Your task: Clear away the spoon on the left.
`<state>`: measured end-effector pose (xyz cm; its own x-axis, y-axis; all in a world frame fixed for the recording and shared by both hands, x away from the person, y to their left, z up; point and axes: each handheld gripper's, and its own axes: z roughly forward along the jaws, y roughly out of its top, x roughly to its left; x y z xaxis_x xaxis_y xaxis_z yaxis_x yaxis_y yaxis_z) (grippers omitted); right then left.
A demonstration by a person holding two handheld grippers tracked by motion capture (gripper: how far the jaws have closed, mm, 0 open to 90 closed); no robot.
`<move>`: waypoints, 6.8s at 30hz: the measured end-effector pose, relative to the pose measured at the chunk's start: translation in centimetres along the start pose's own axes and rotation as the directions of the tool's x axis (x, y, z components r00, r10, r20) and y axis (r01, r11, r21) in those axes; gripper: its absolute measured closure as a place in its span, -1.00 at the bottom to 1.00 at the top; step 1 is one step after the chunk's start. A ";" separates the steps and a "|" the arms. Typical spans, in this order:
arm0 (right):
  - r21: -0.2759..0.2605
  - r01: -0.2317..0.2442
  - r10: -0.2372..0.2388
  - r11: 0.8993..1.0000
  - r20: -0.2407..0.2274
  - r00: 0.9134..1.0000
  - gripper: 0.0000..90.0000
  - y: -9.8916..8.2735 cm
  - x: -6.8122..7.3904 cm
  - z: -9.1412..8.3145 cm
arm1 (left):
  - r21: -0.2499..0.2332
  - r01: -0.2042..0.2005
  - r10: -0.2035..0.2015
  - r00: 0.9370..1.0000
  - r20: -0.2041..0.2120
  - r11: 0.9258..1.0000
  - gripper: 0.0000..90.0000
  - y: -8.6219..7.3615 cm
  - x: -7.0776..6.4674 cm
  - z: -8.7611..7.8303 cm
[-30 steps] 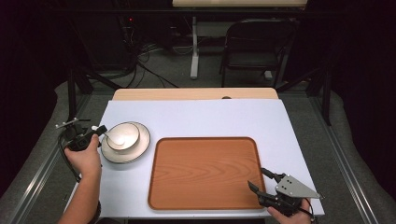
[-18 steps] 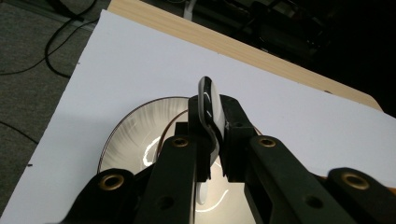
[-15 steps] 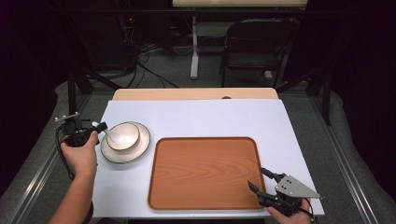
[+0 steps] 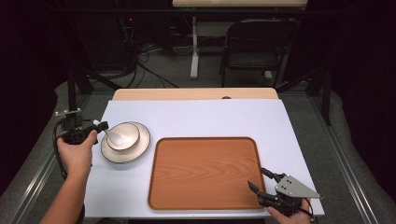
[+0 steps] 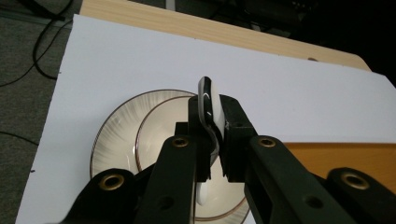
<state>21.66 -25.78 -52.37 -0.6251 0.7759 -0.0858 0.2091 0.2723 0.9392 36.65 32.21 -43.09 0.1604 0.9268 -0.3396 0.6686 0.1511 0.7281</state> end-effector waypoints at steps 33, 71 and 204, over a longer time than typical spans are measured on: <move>0.002 0.006 -0.006 1.000 -0.001 1.000 -0.19 0.0 0.0 0.0 | 0.260 -0.249 0.209 0.963 0.172 0.933 0.88 0.4 -6.5 -0.2; -0.038 0.016 -0.015 0.999 0.008 1.000 -0.22 0.1 0.0 -0.2 | 0.375 -0.420 0.262 0.876 0.405 0.826 0.88 -3.9 -13.9 4.4; -0.022 0.000 0.001 1.000 0.009 1.000 -0.49 -0.1 0.2 0.3 | 0.344 -0.257 0.228 0.966 0.124 0.903 -0.03 -4.1 -8.8 4.0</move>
<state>21.73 -25.47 -52.57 -0.6185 0.7808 -0.0880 0.1928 0.2594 0.9463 35.39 22.10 -45.47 0.3968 0.8871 -0.2358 0.8125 -0.2199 0.5399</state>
